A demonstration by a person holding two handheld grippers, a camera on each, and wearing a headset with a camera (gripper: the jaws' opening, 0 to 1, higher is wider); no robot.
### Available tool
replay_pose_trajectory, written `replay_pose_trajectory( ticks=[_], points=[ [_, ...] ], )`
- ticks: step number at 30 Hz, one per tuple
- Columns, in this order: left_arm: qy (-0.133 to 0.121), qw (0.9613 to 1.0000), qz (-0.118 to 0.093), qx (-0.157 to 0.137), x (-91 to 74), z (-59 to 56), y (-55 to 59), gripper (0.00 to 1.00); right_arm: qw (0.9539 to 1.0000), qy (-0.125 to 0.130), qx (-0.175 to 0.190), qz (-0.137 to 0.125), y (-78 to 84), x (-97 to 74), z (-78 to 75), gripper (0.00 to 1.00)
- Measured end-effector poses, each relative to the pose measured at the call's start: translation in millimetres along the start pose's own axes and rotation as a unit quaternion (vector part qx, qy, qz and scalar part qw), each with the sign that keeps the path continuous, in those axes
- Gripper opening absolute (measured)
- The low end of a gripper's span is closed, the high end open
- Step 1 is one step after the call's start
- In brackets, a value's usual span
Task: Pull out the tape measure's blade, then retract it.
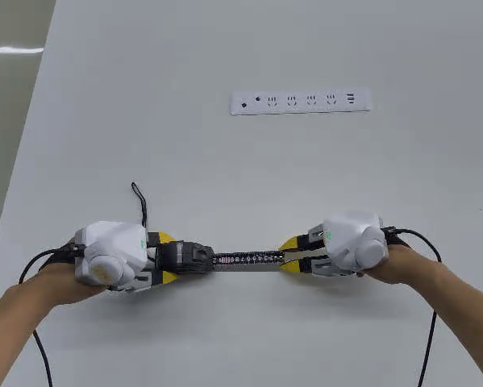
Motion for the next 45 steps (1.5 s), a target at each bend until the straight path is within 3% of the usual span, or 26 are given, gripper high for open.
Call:
replay_pose_trajectory(
  ticks=[45],
  points=[
    [0.003,1.0000,0.004,-0.002,1.5,-0.4,-0.6,0.28,0.9998,0.009,0.014,0.008,17.2,-33.2,2.7,0.09]
  ],
)
Point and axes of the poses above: the centre of the closed fingertips' face, and the gripper's own axes: x roughly forward along the fingers, z roughly to its left, y roughly out of its underside, the point moved 8 cm from there along -x, roughly backward along the fingers, and after that the axes turned 11 degrees about -z, right-handed, at the moved point
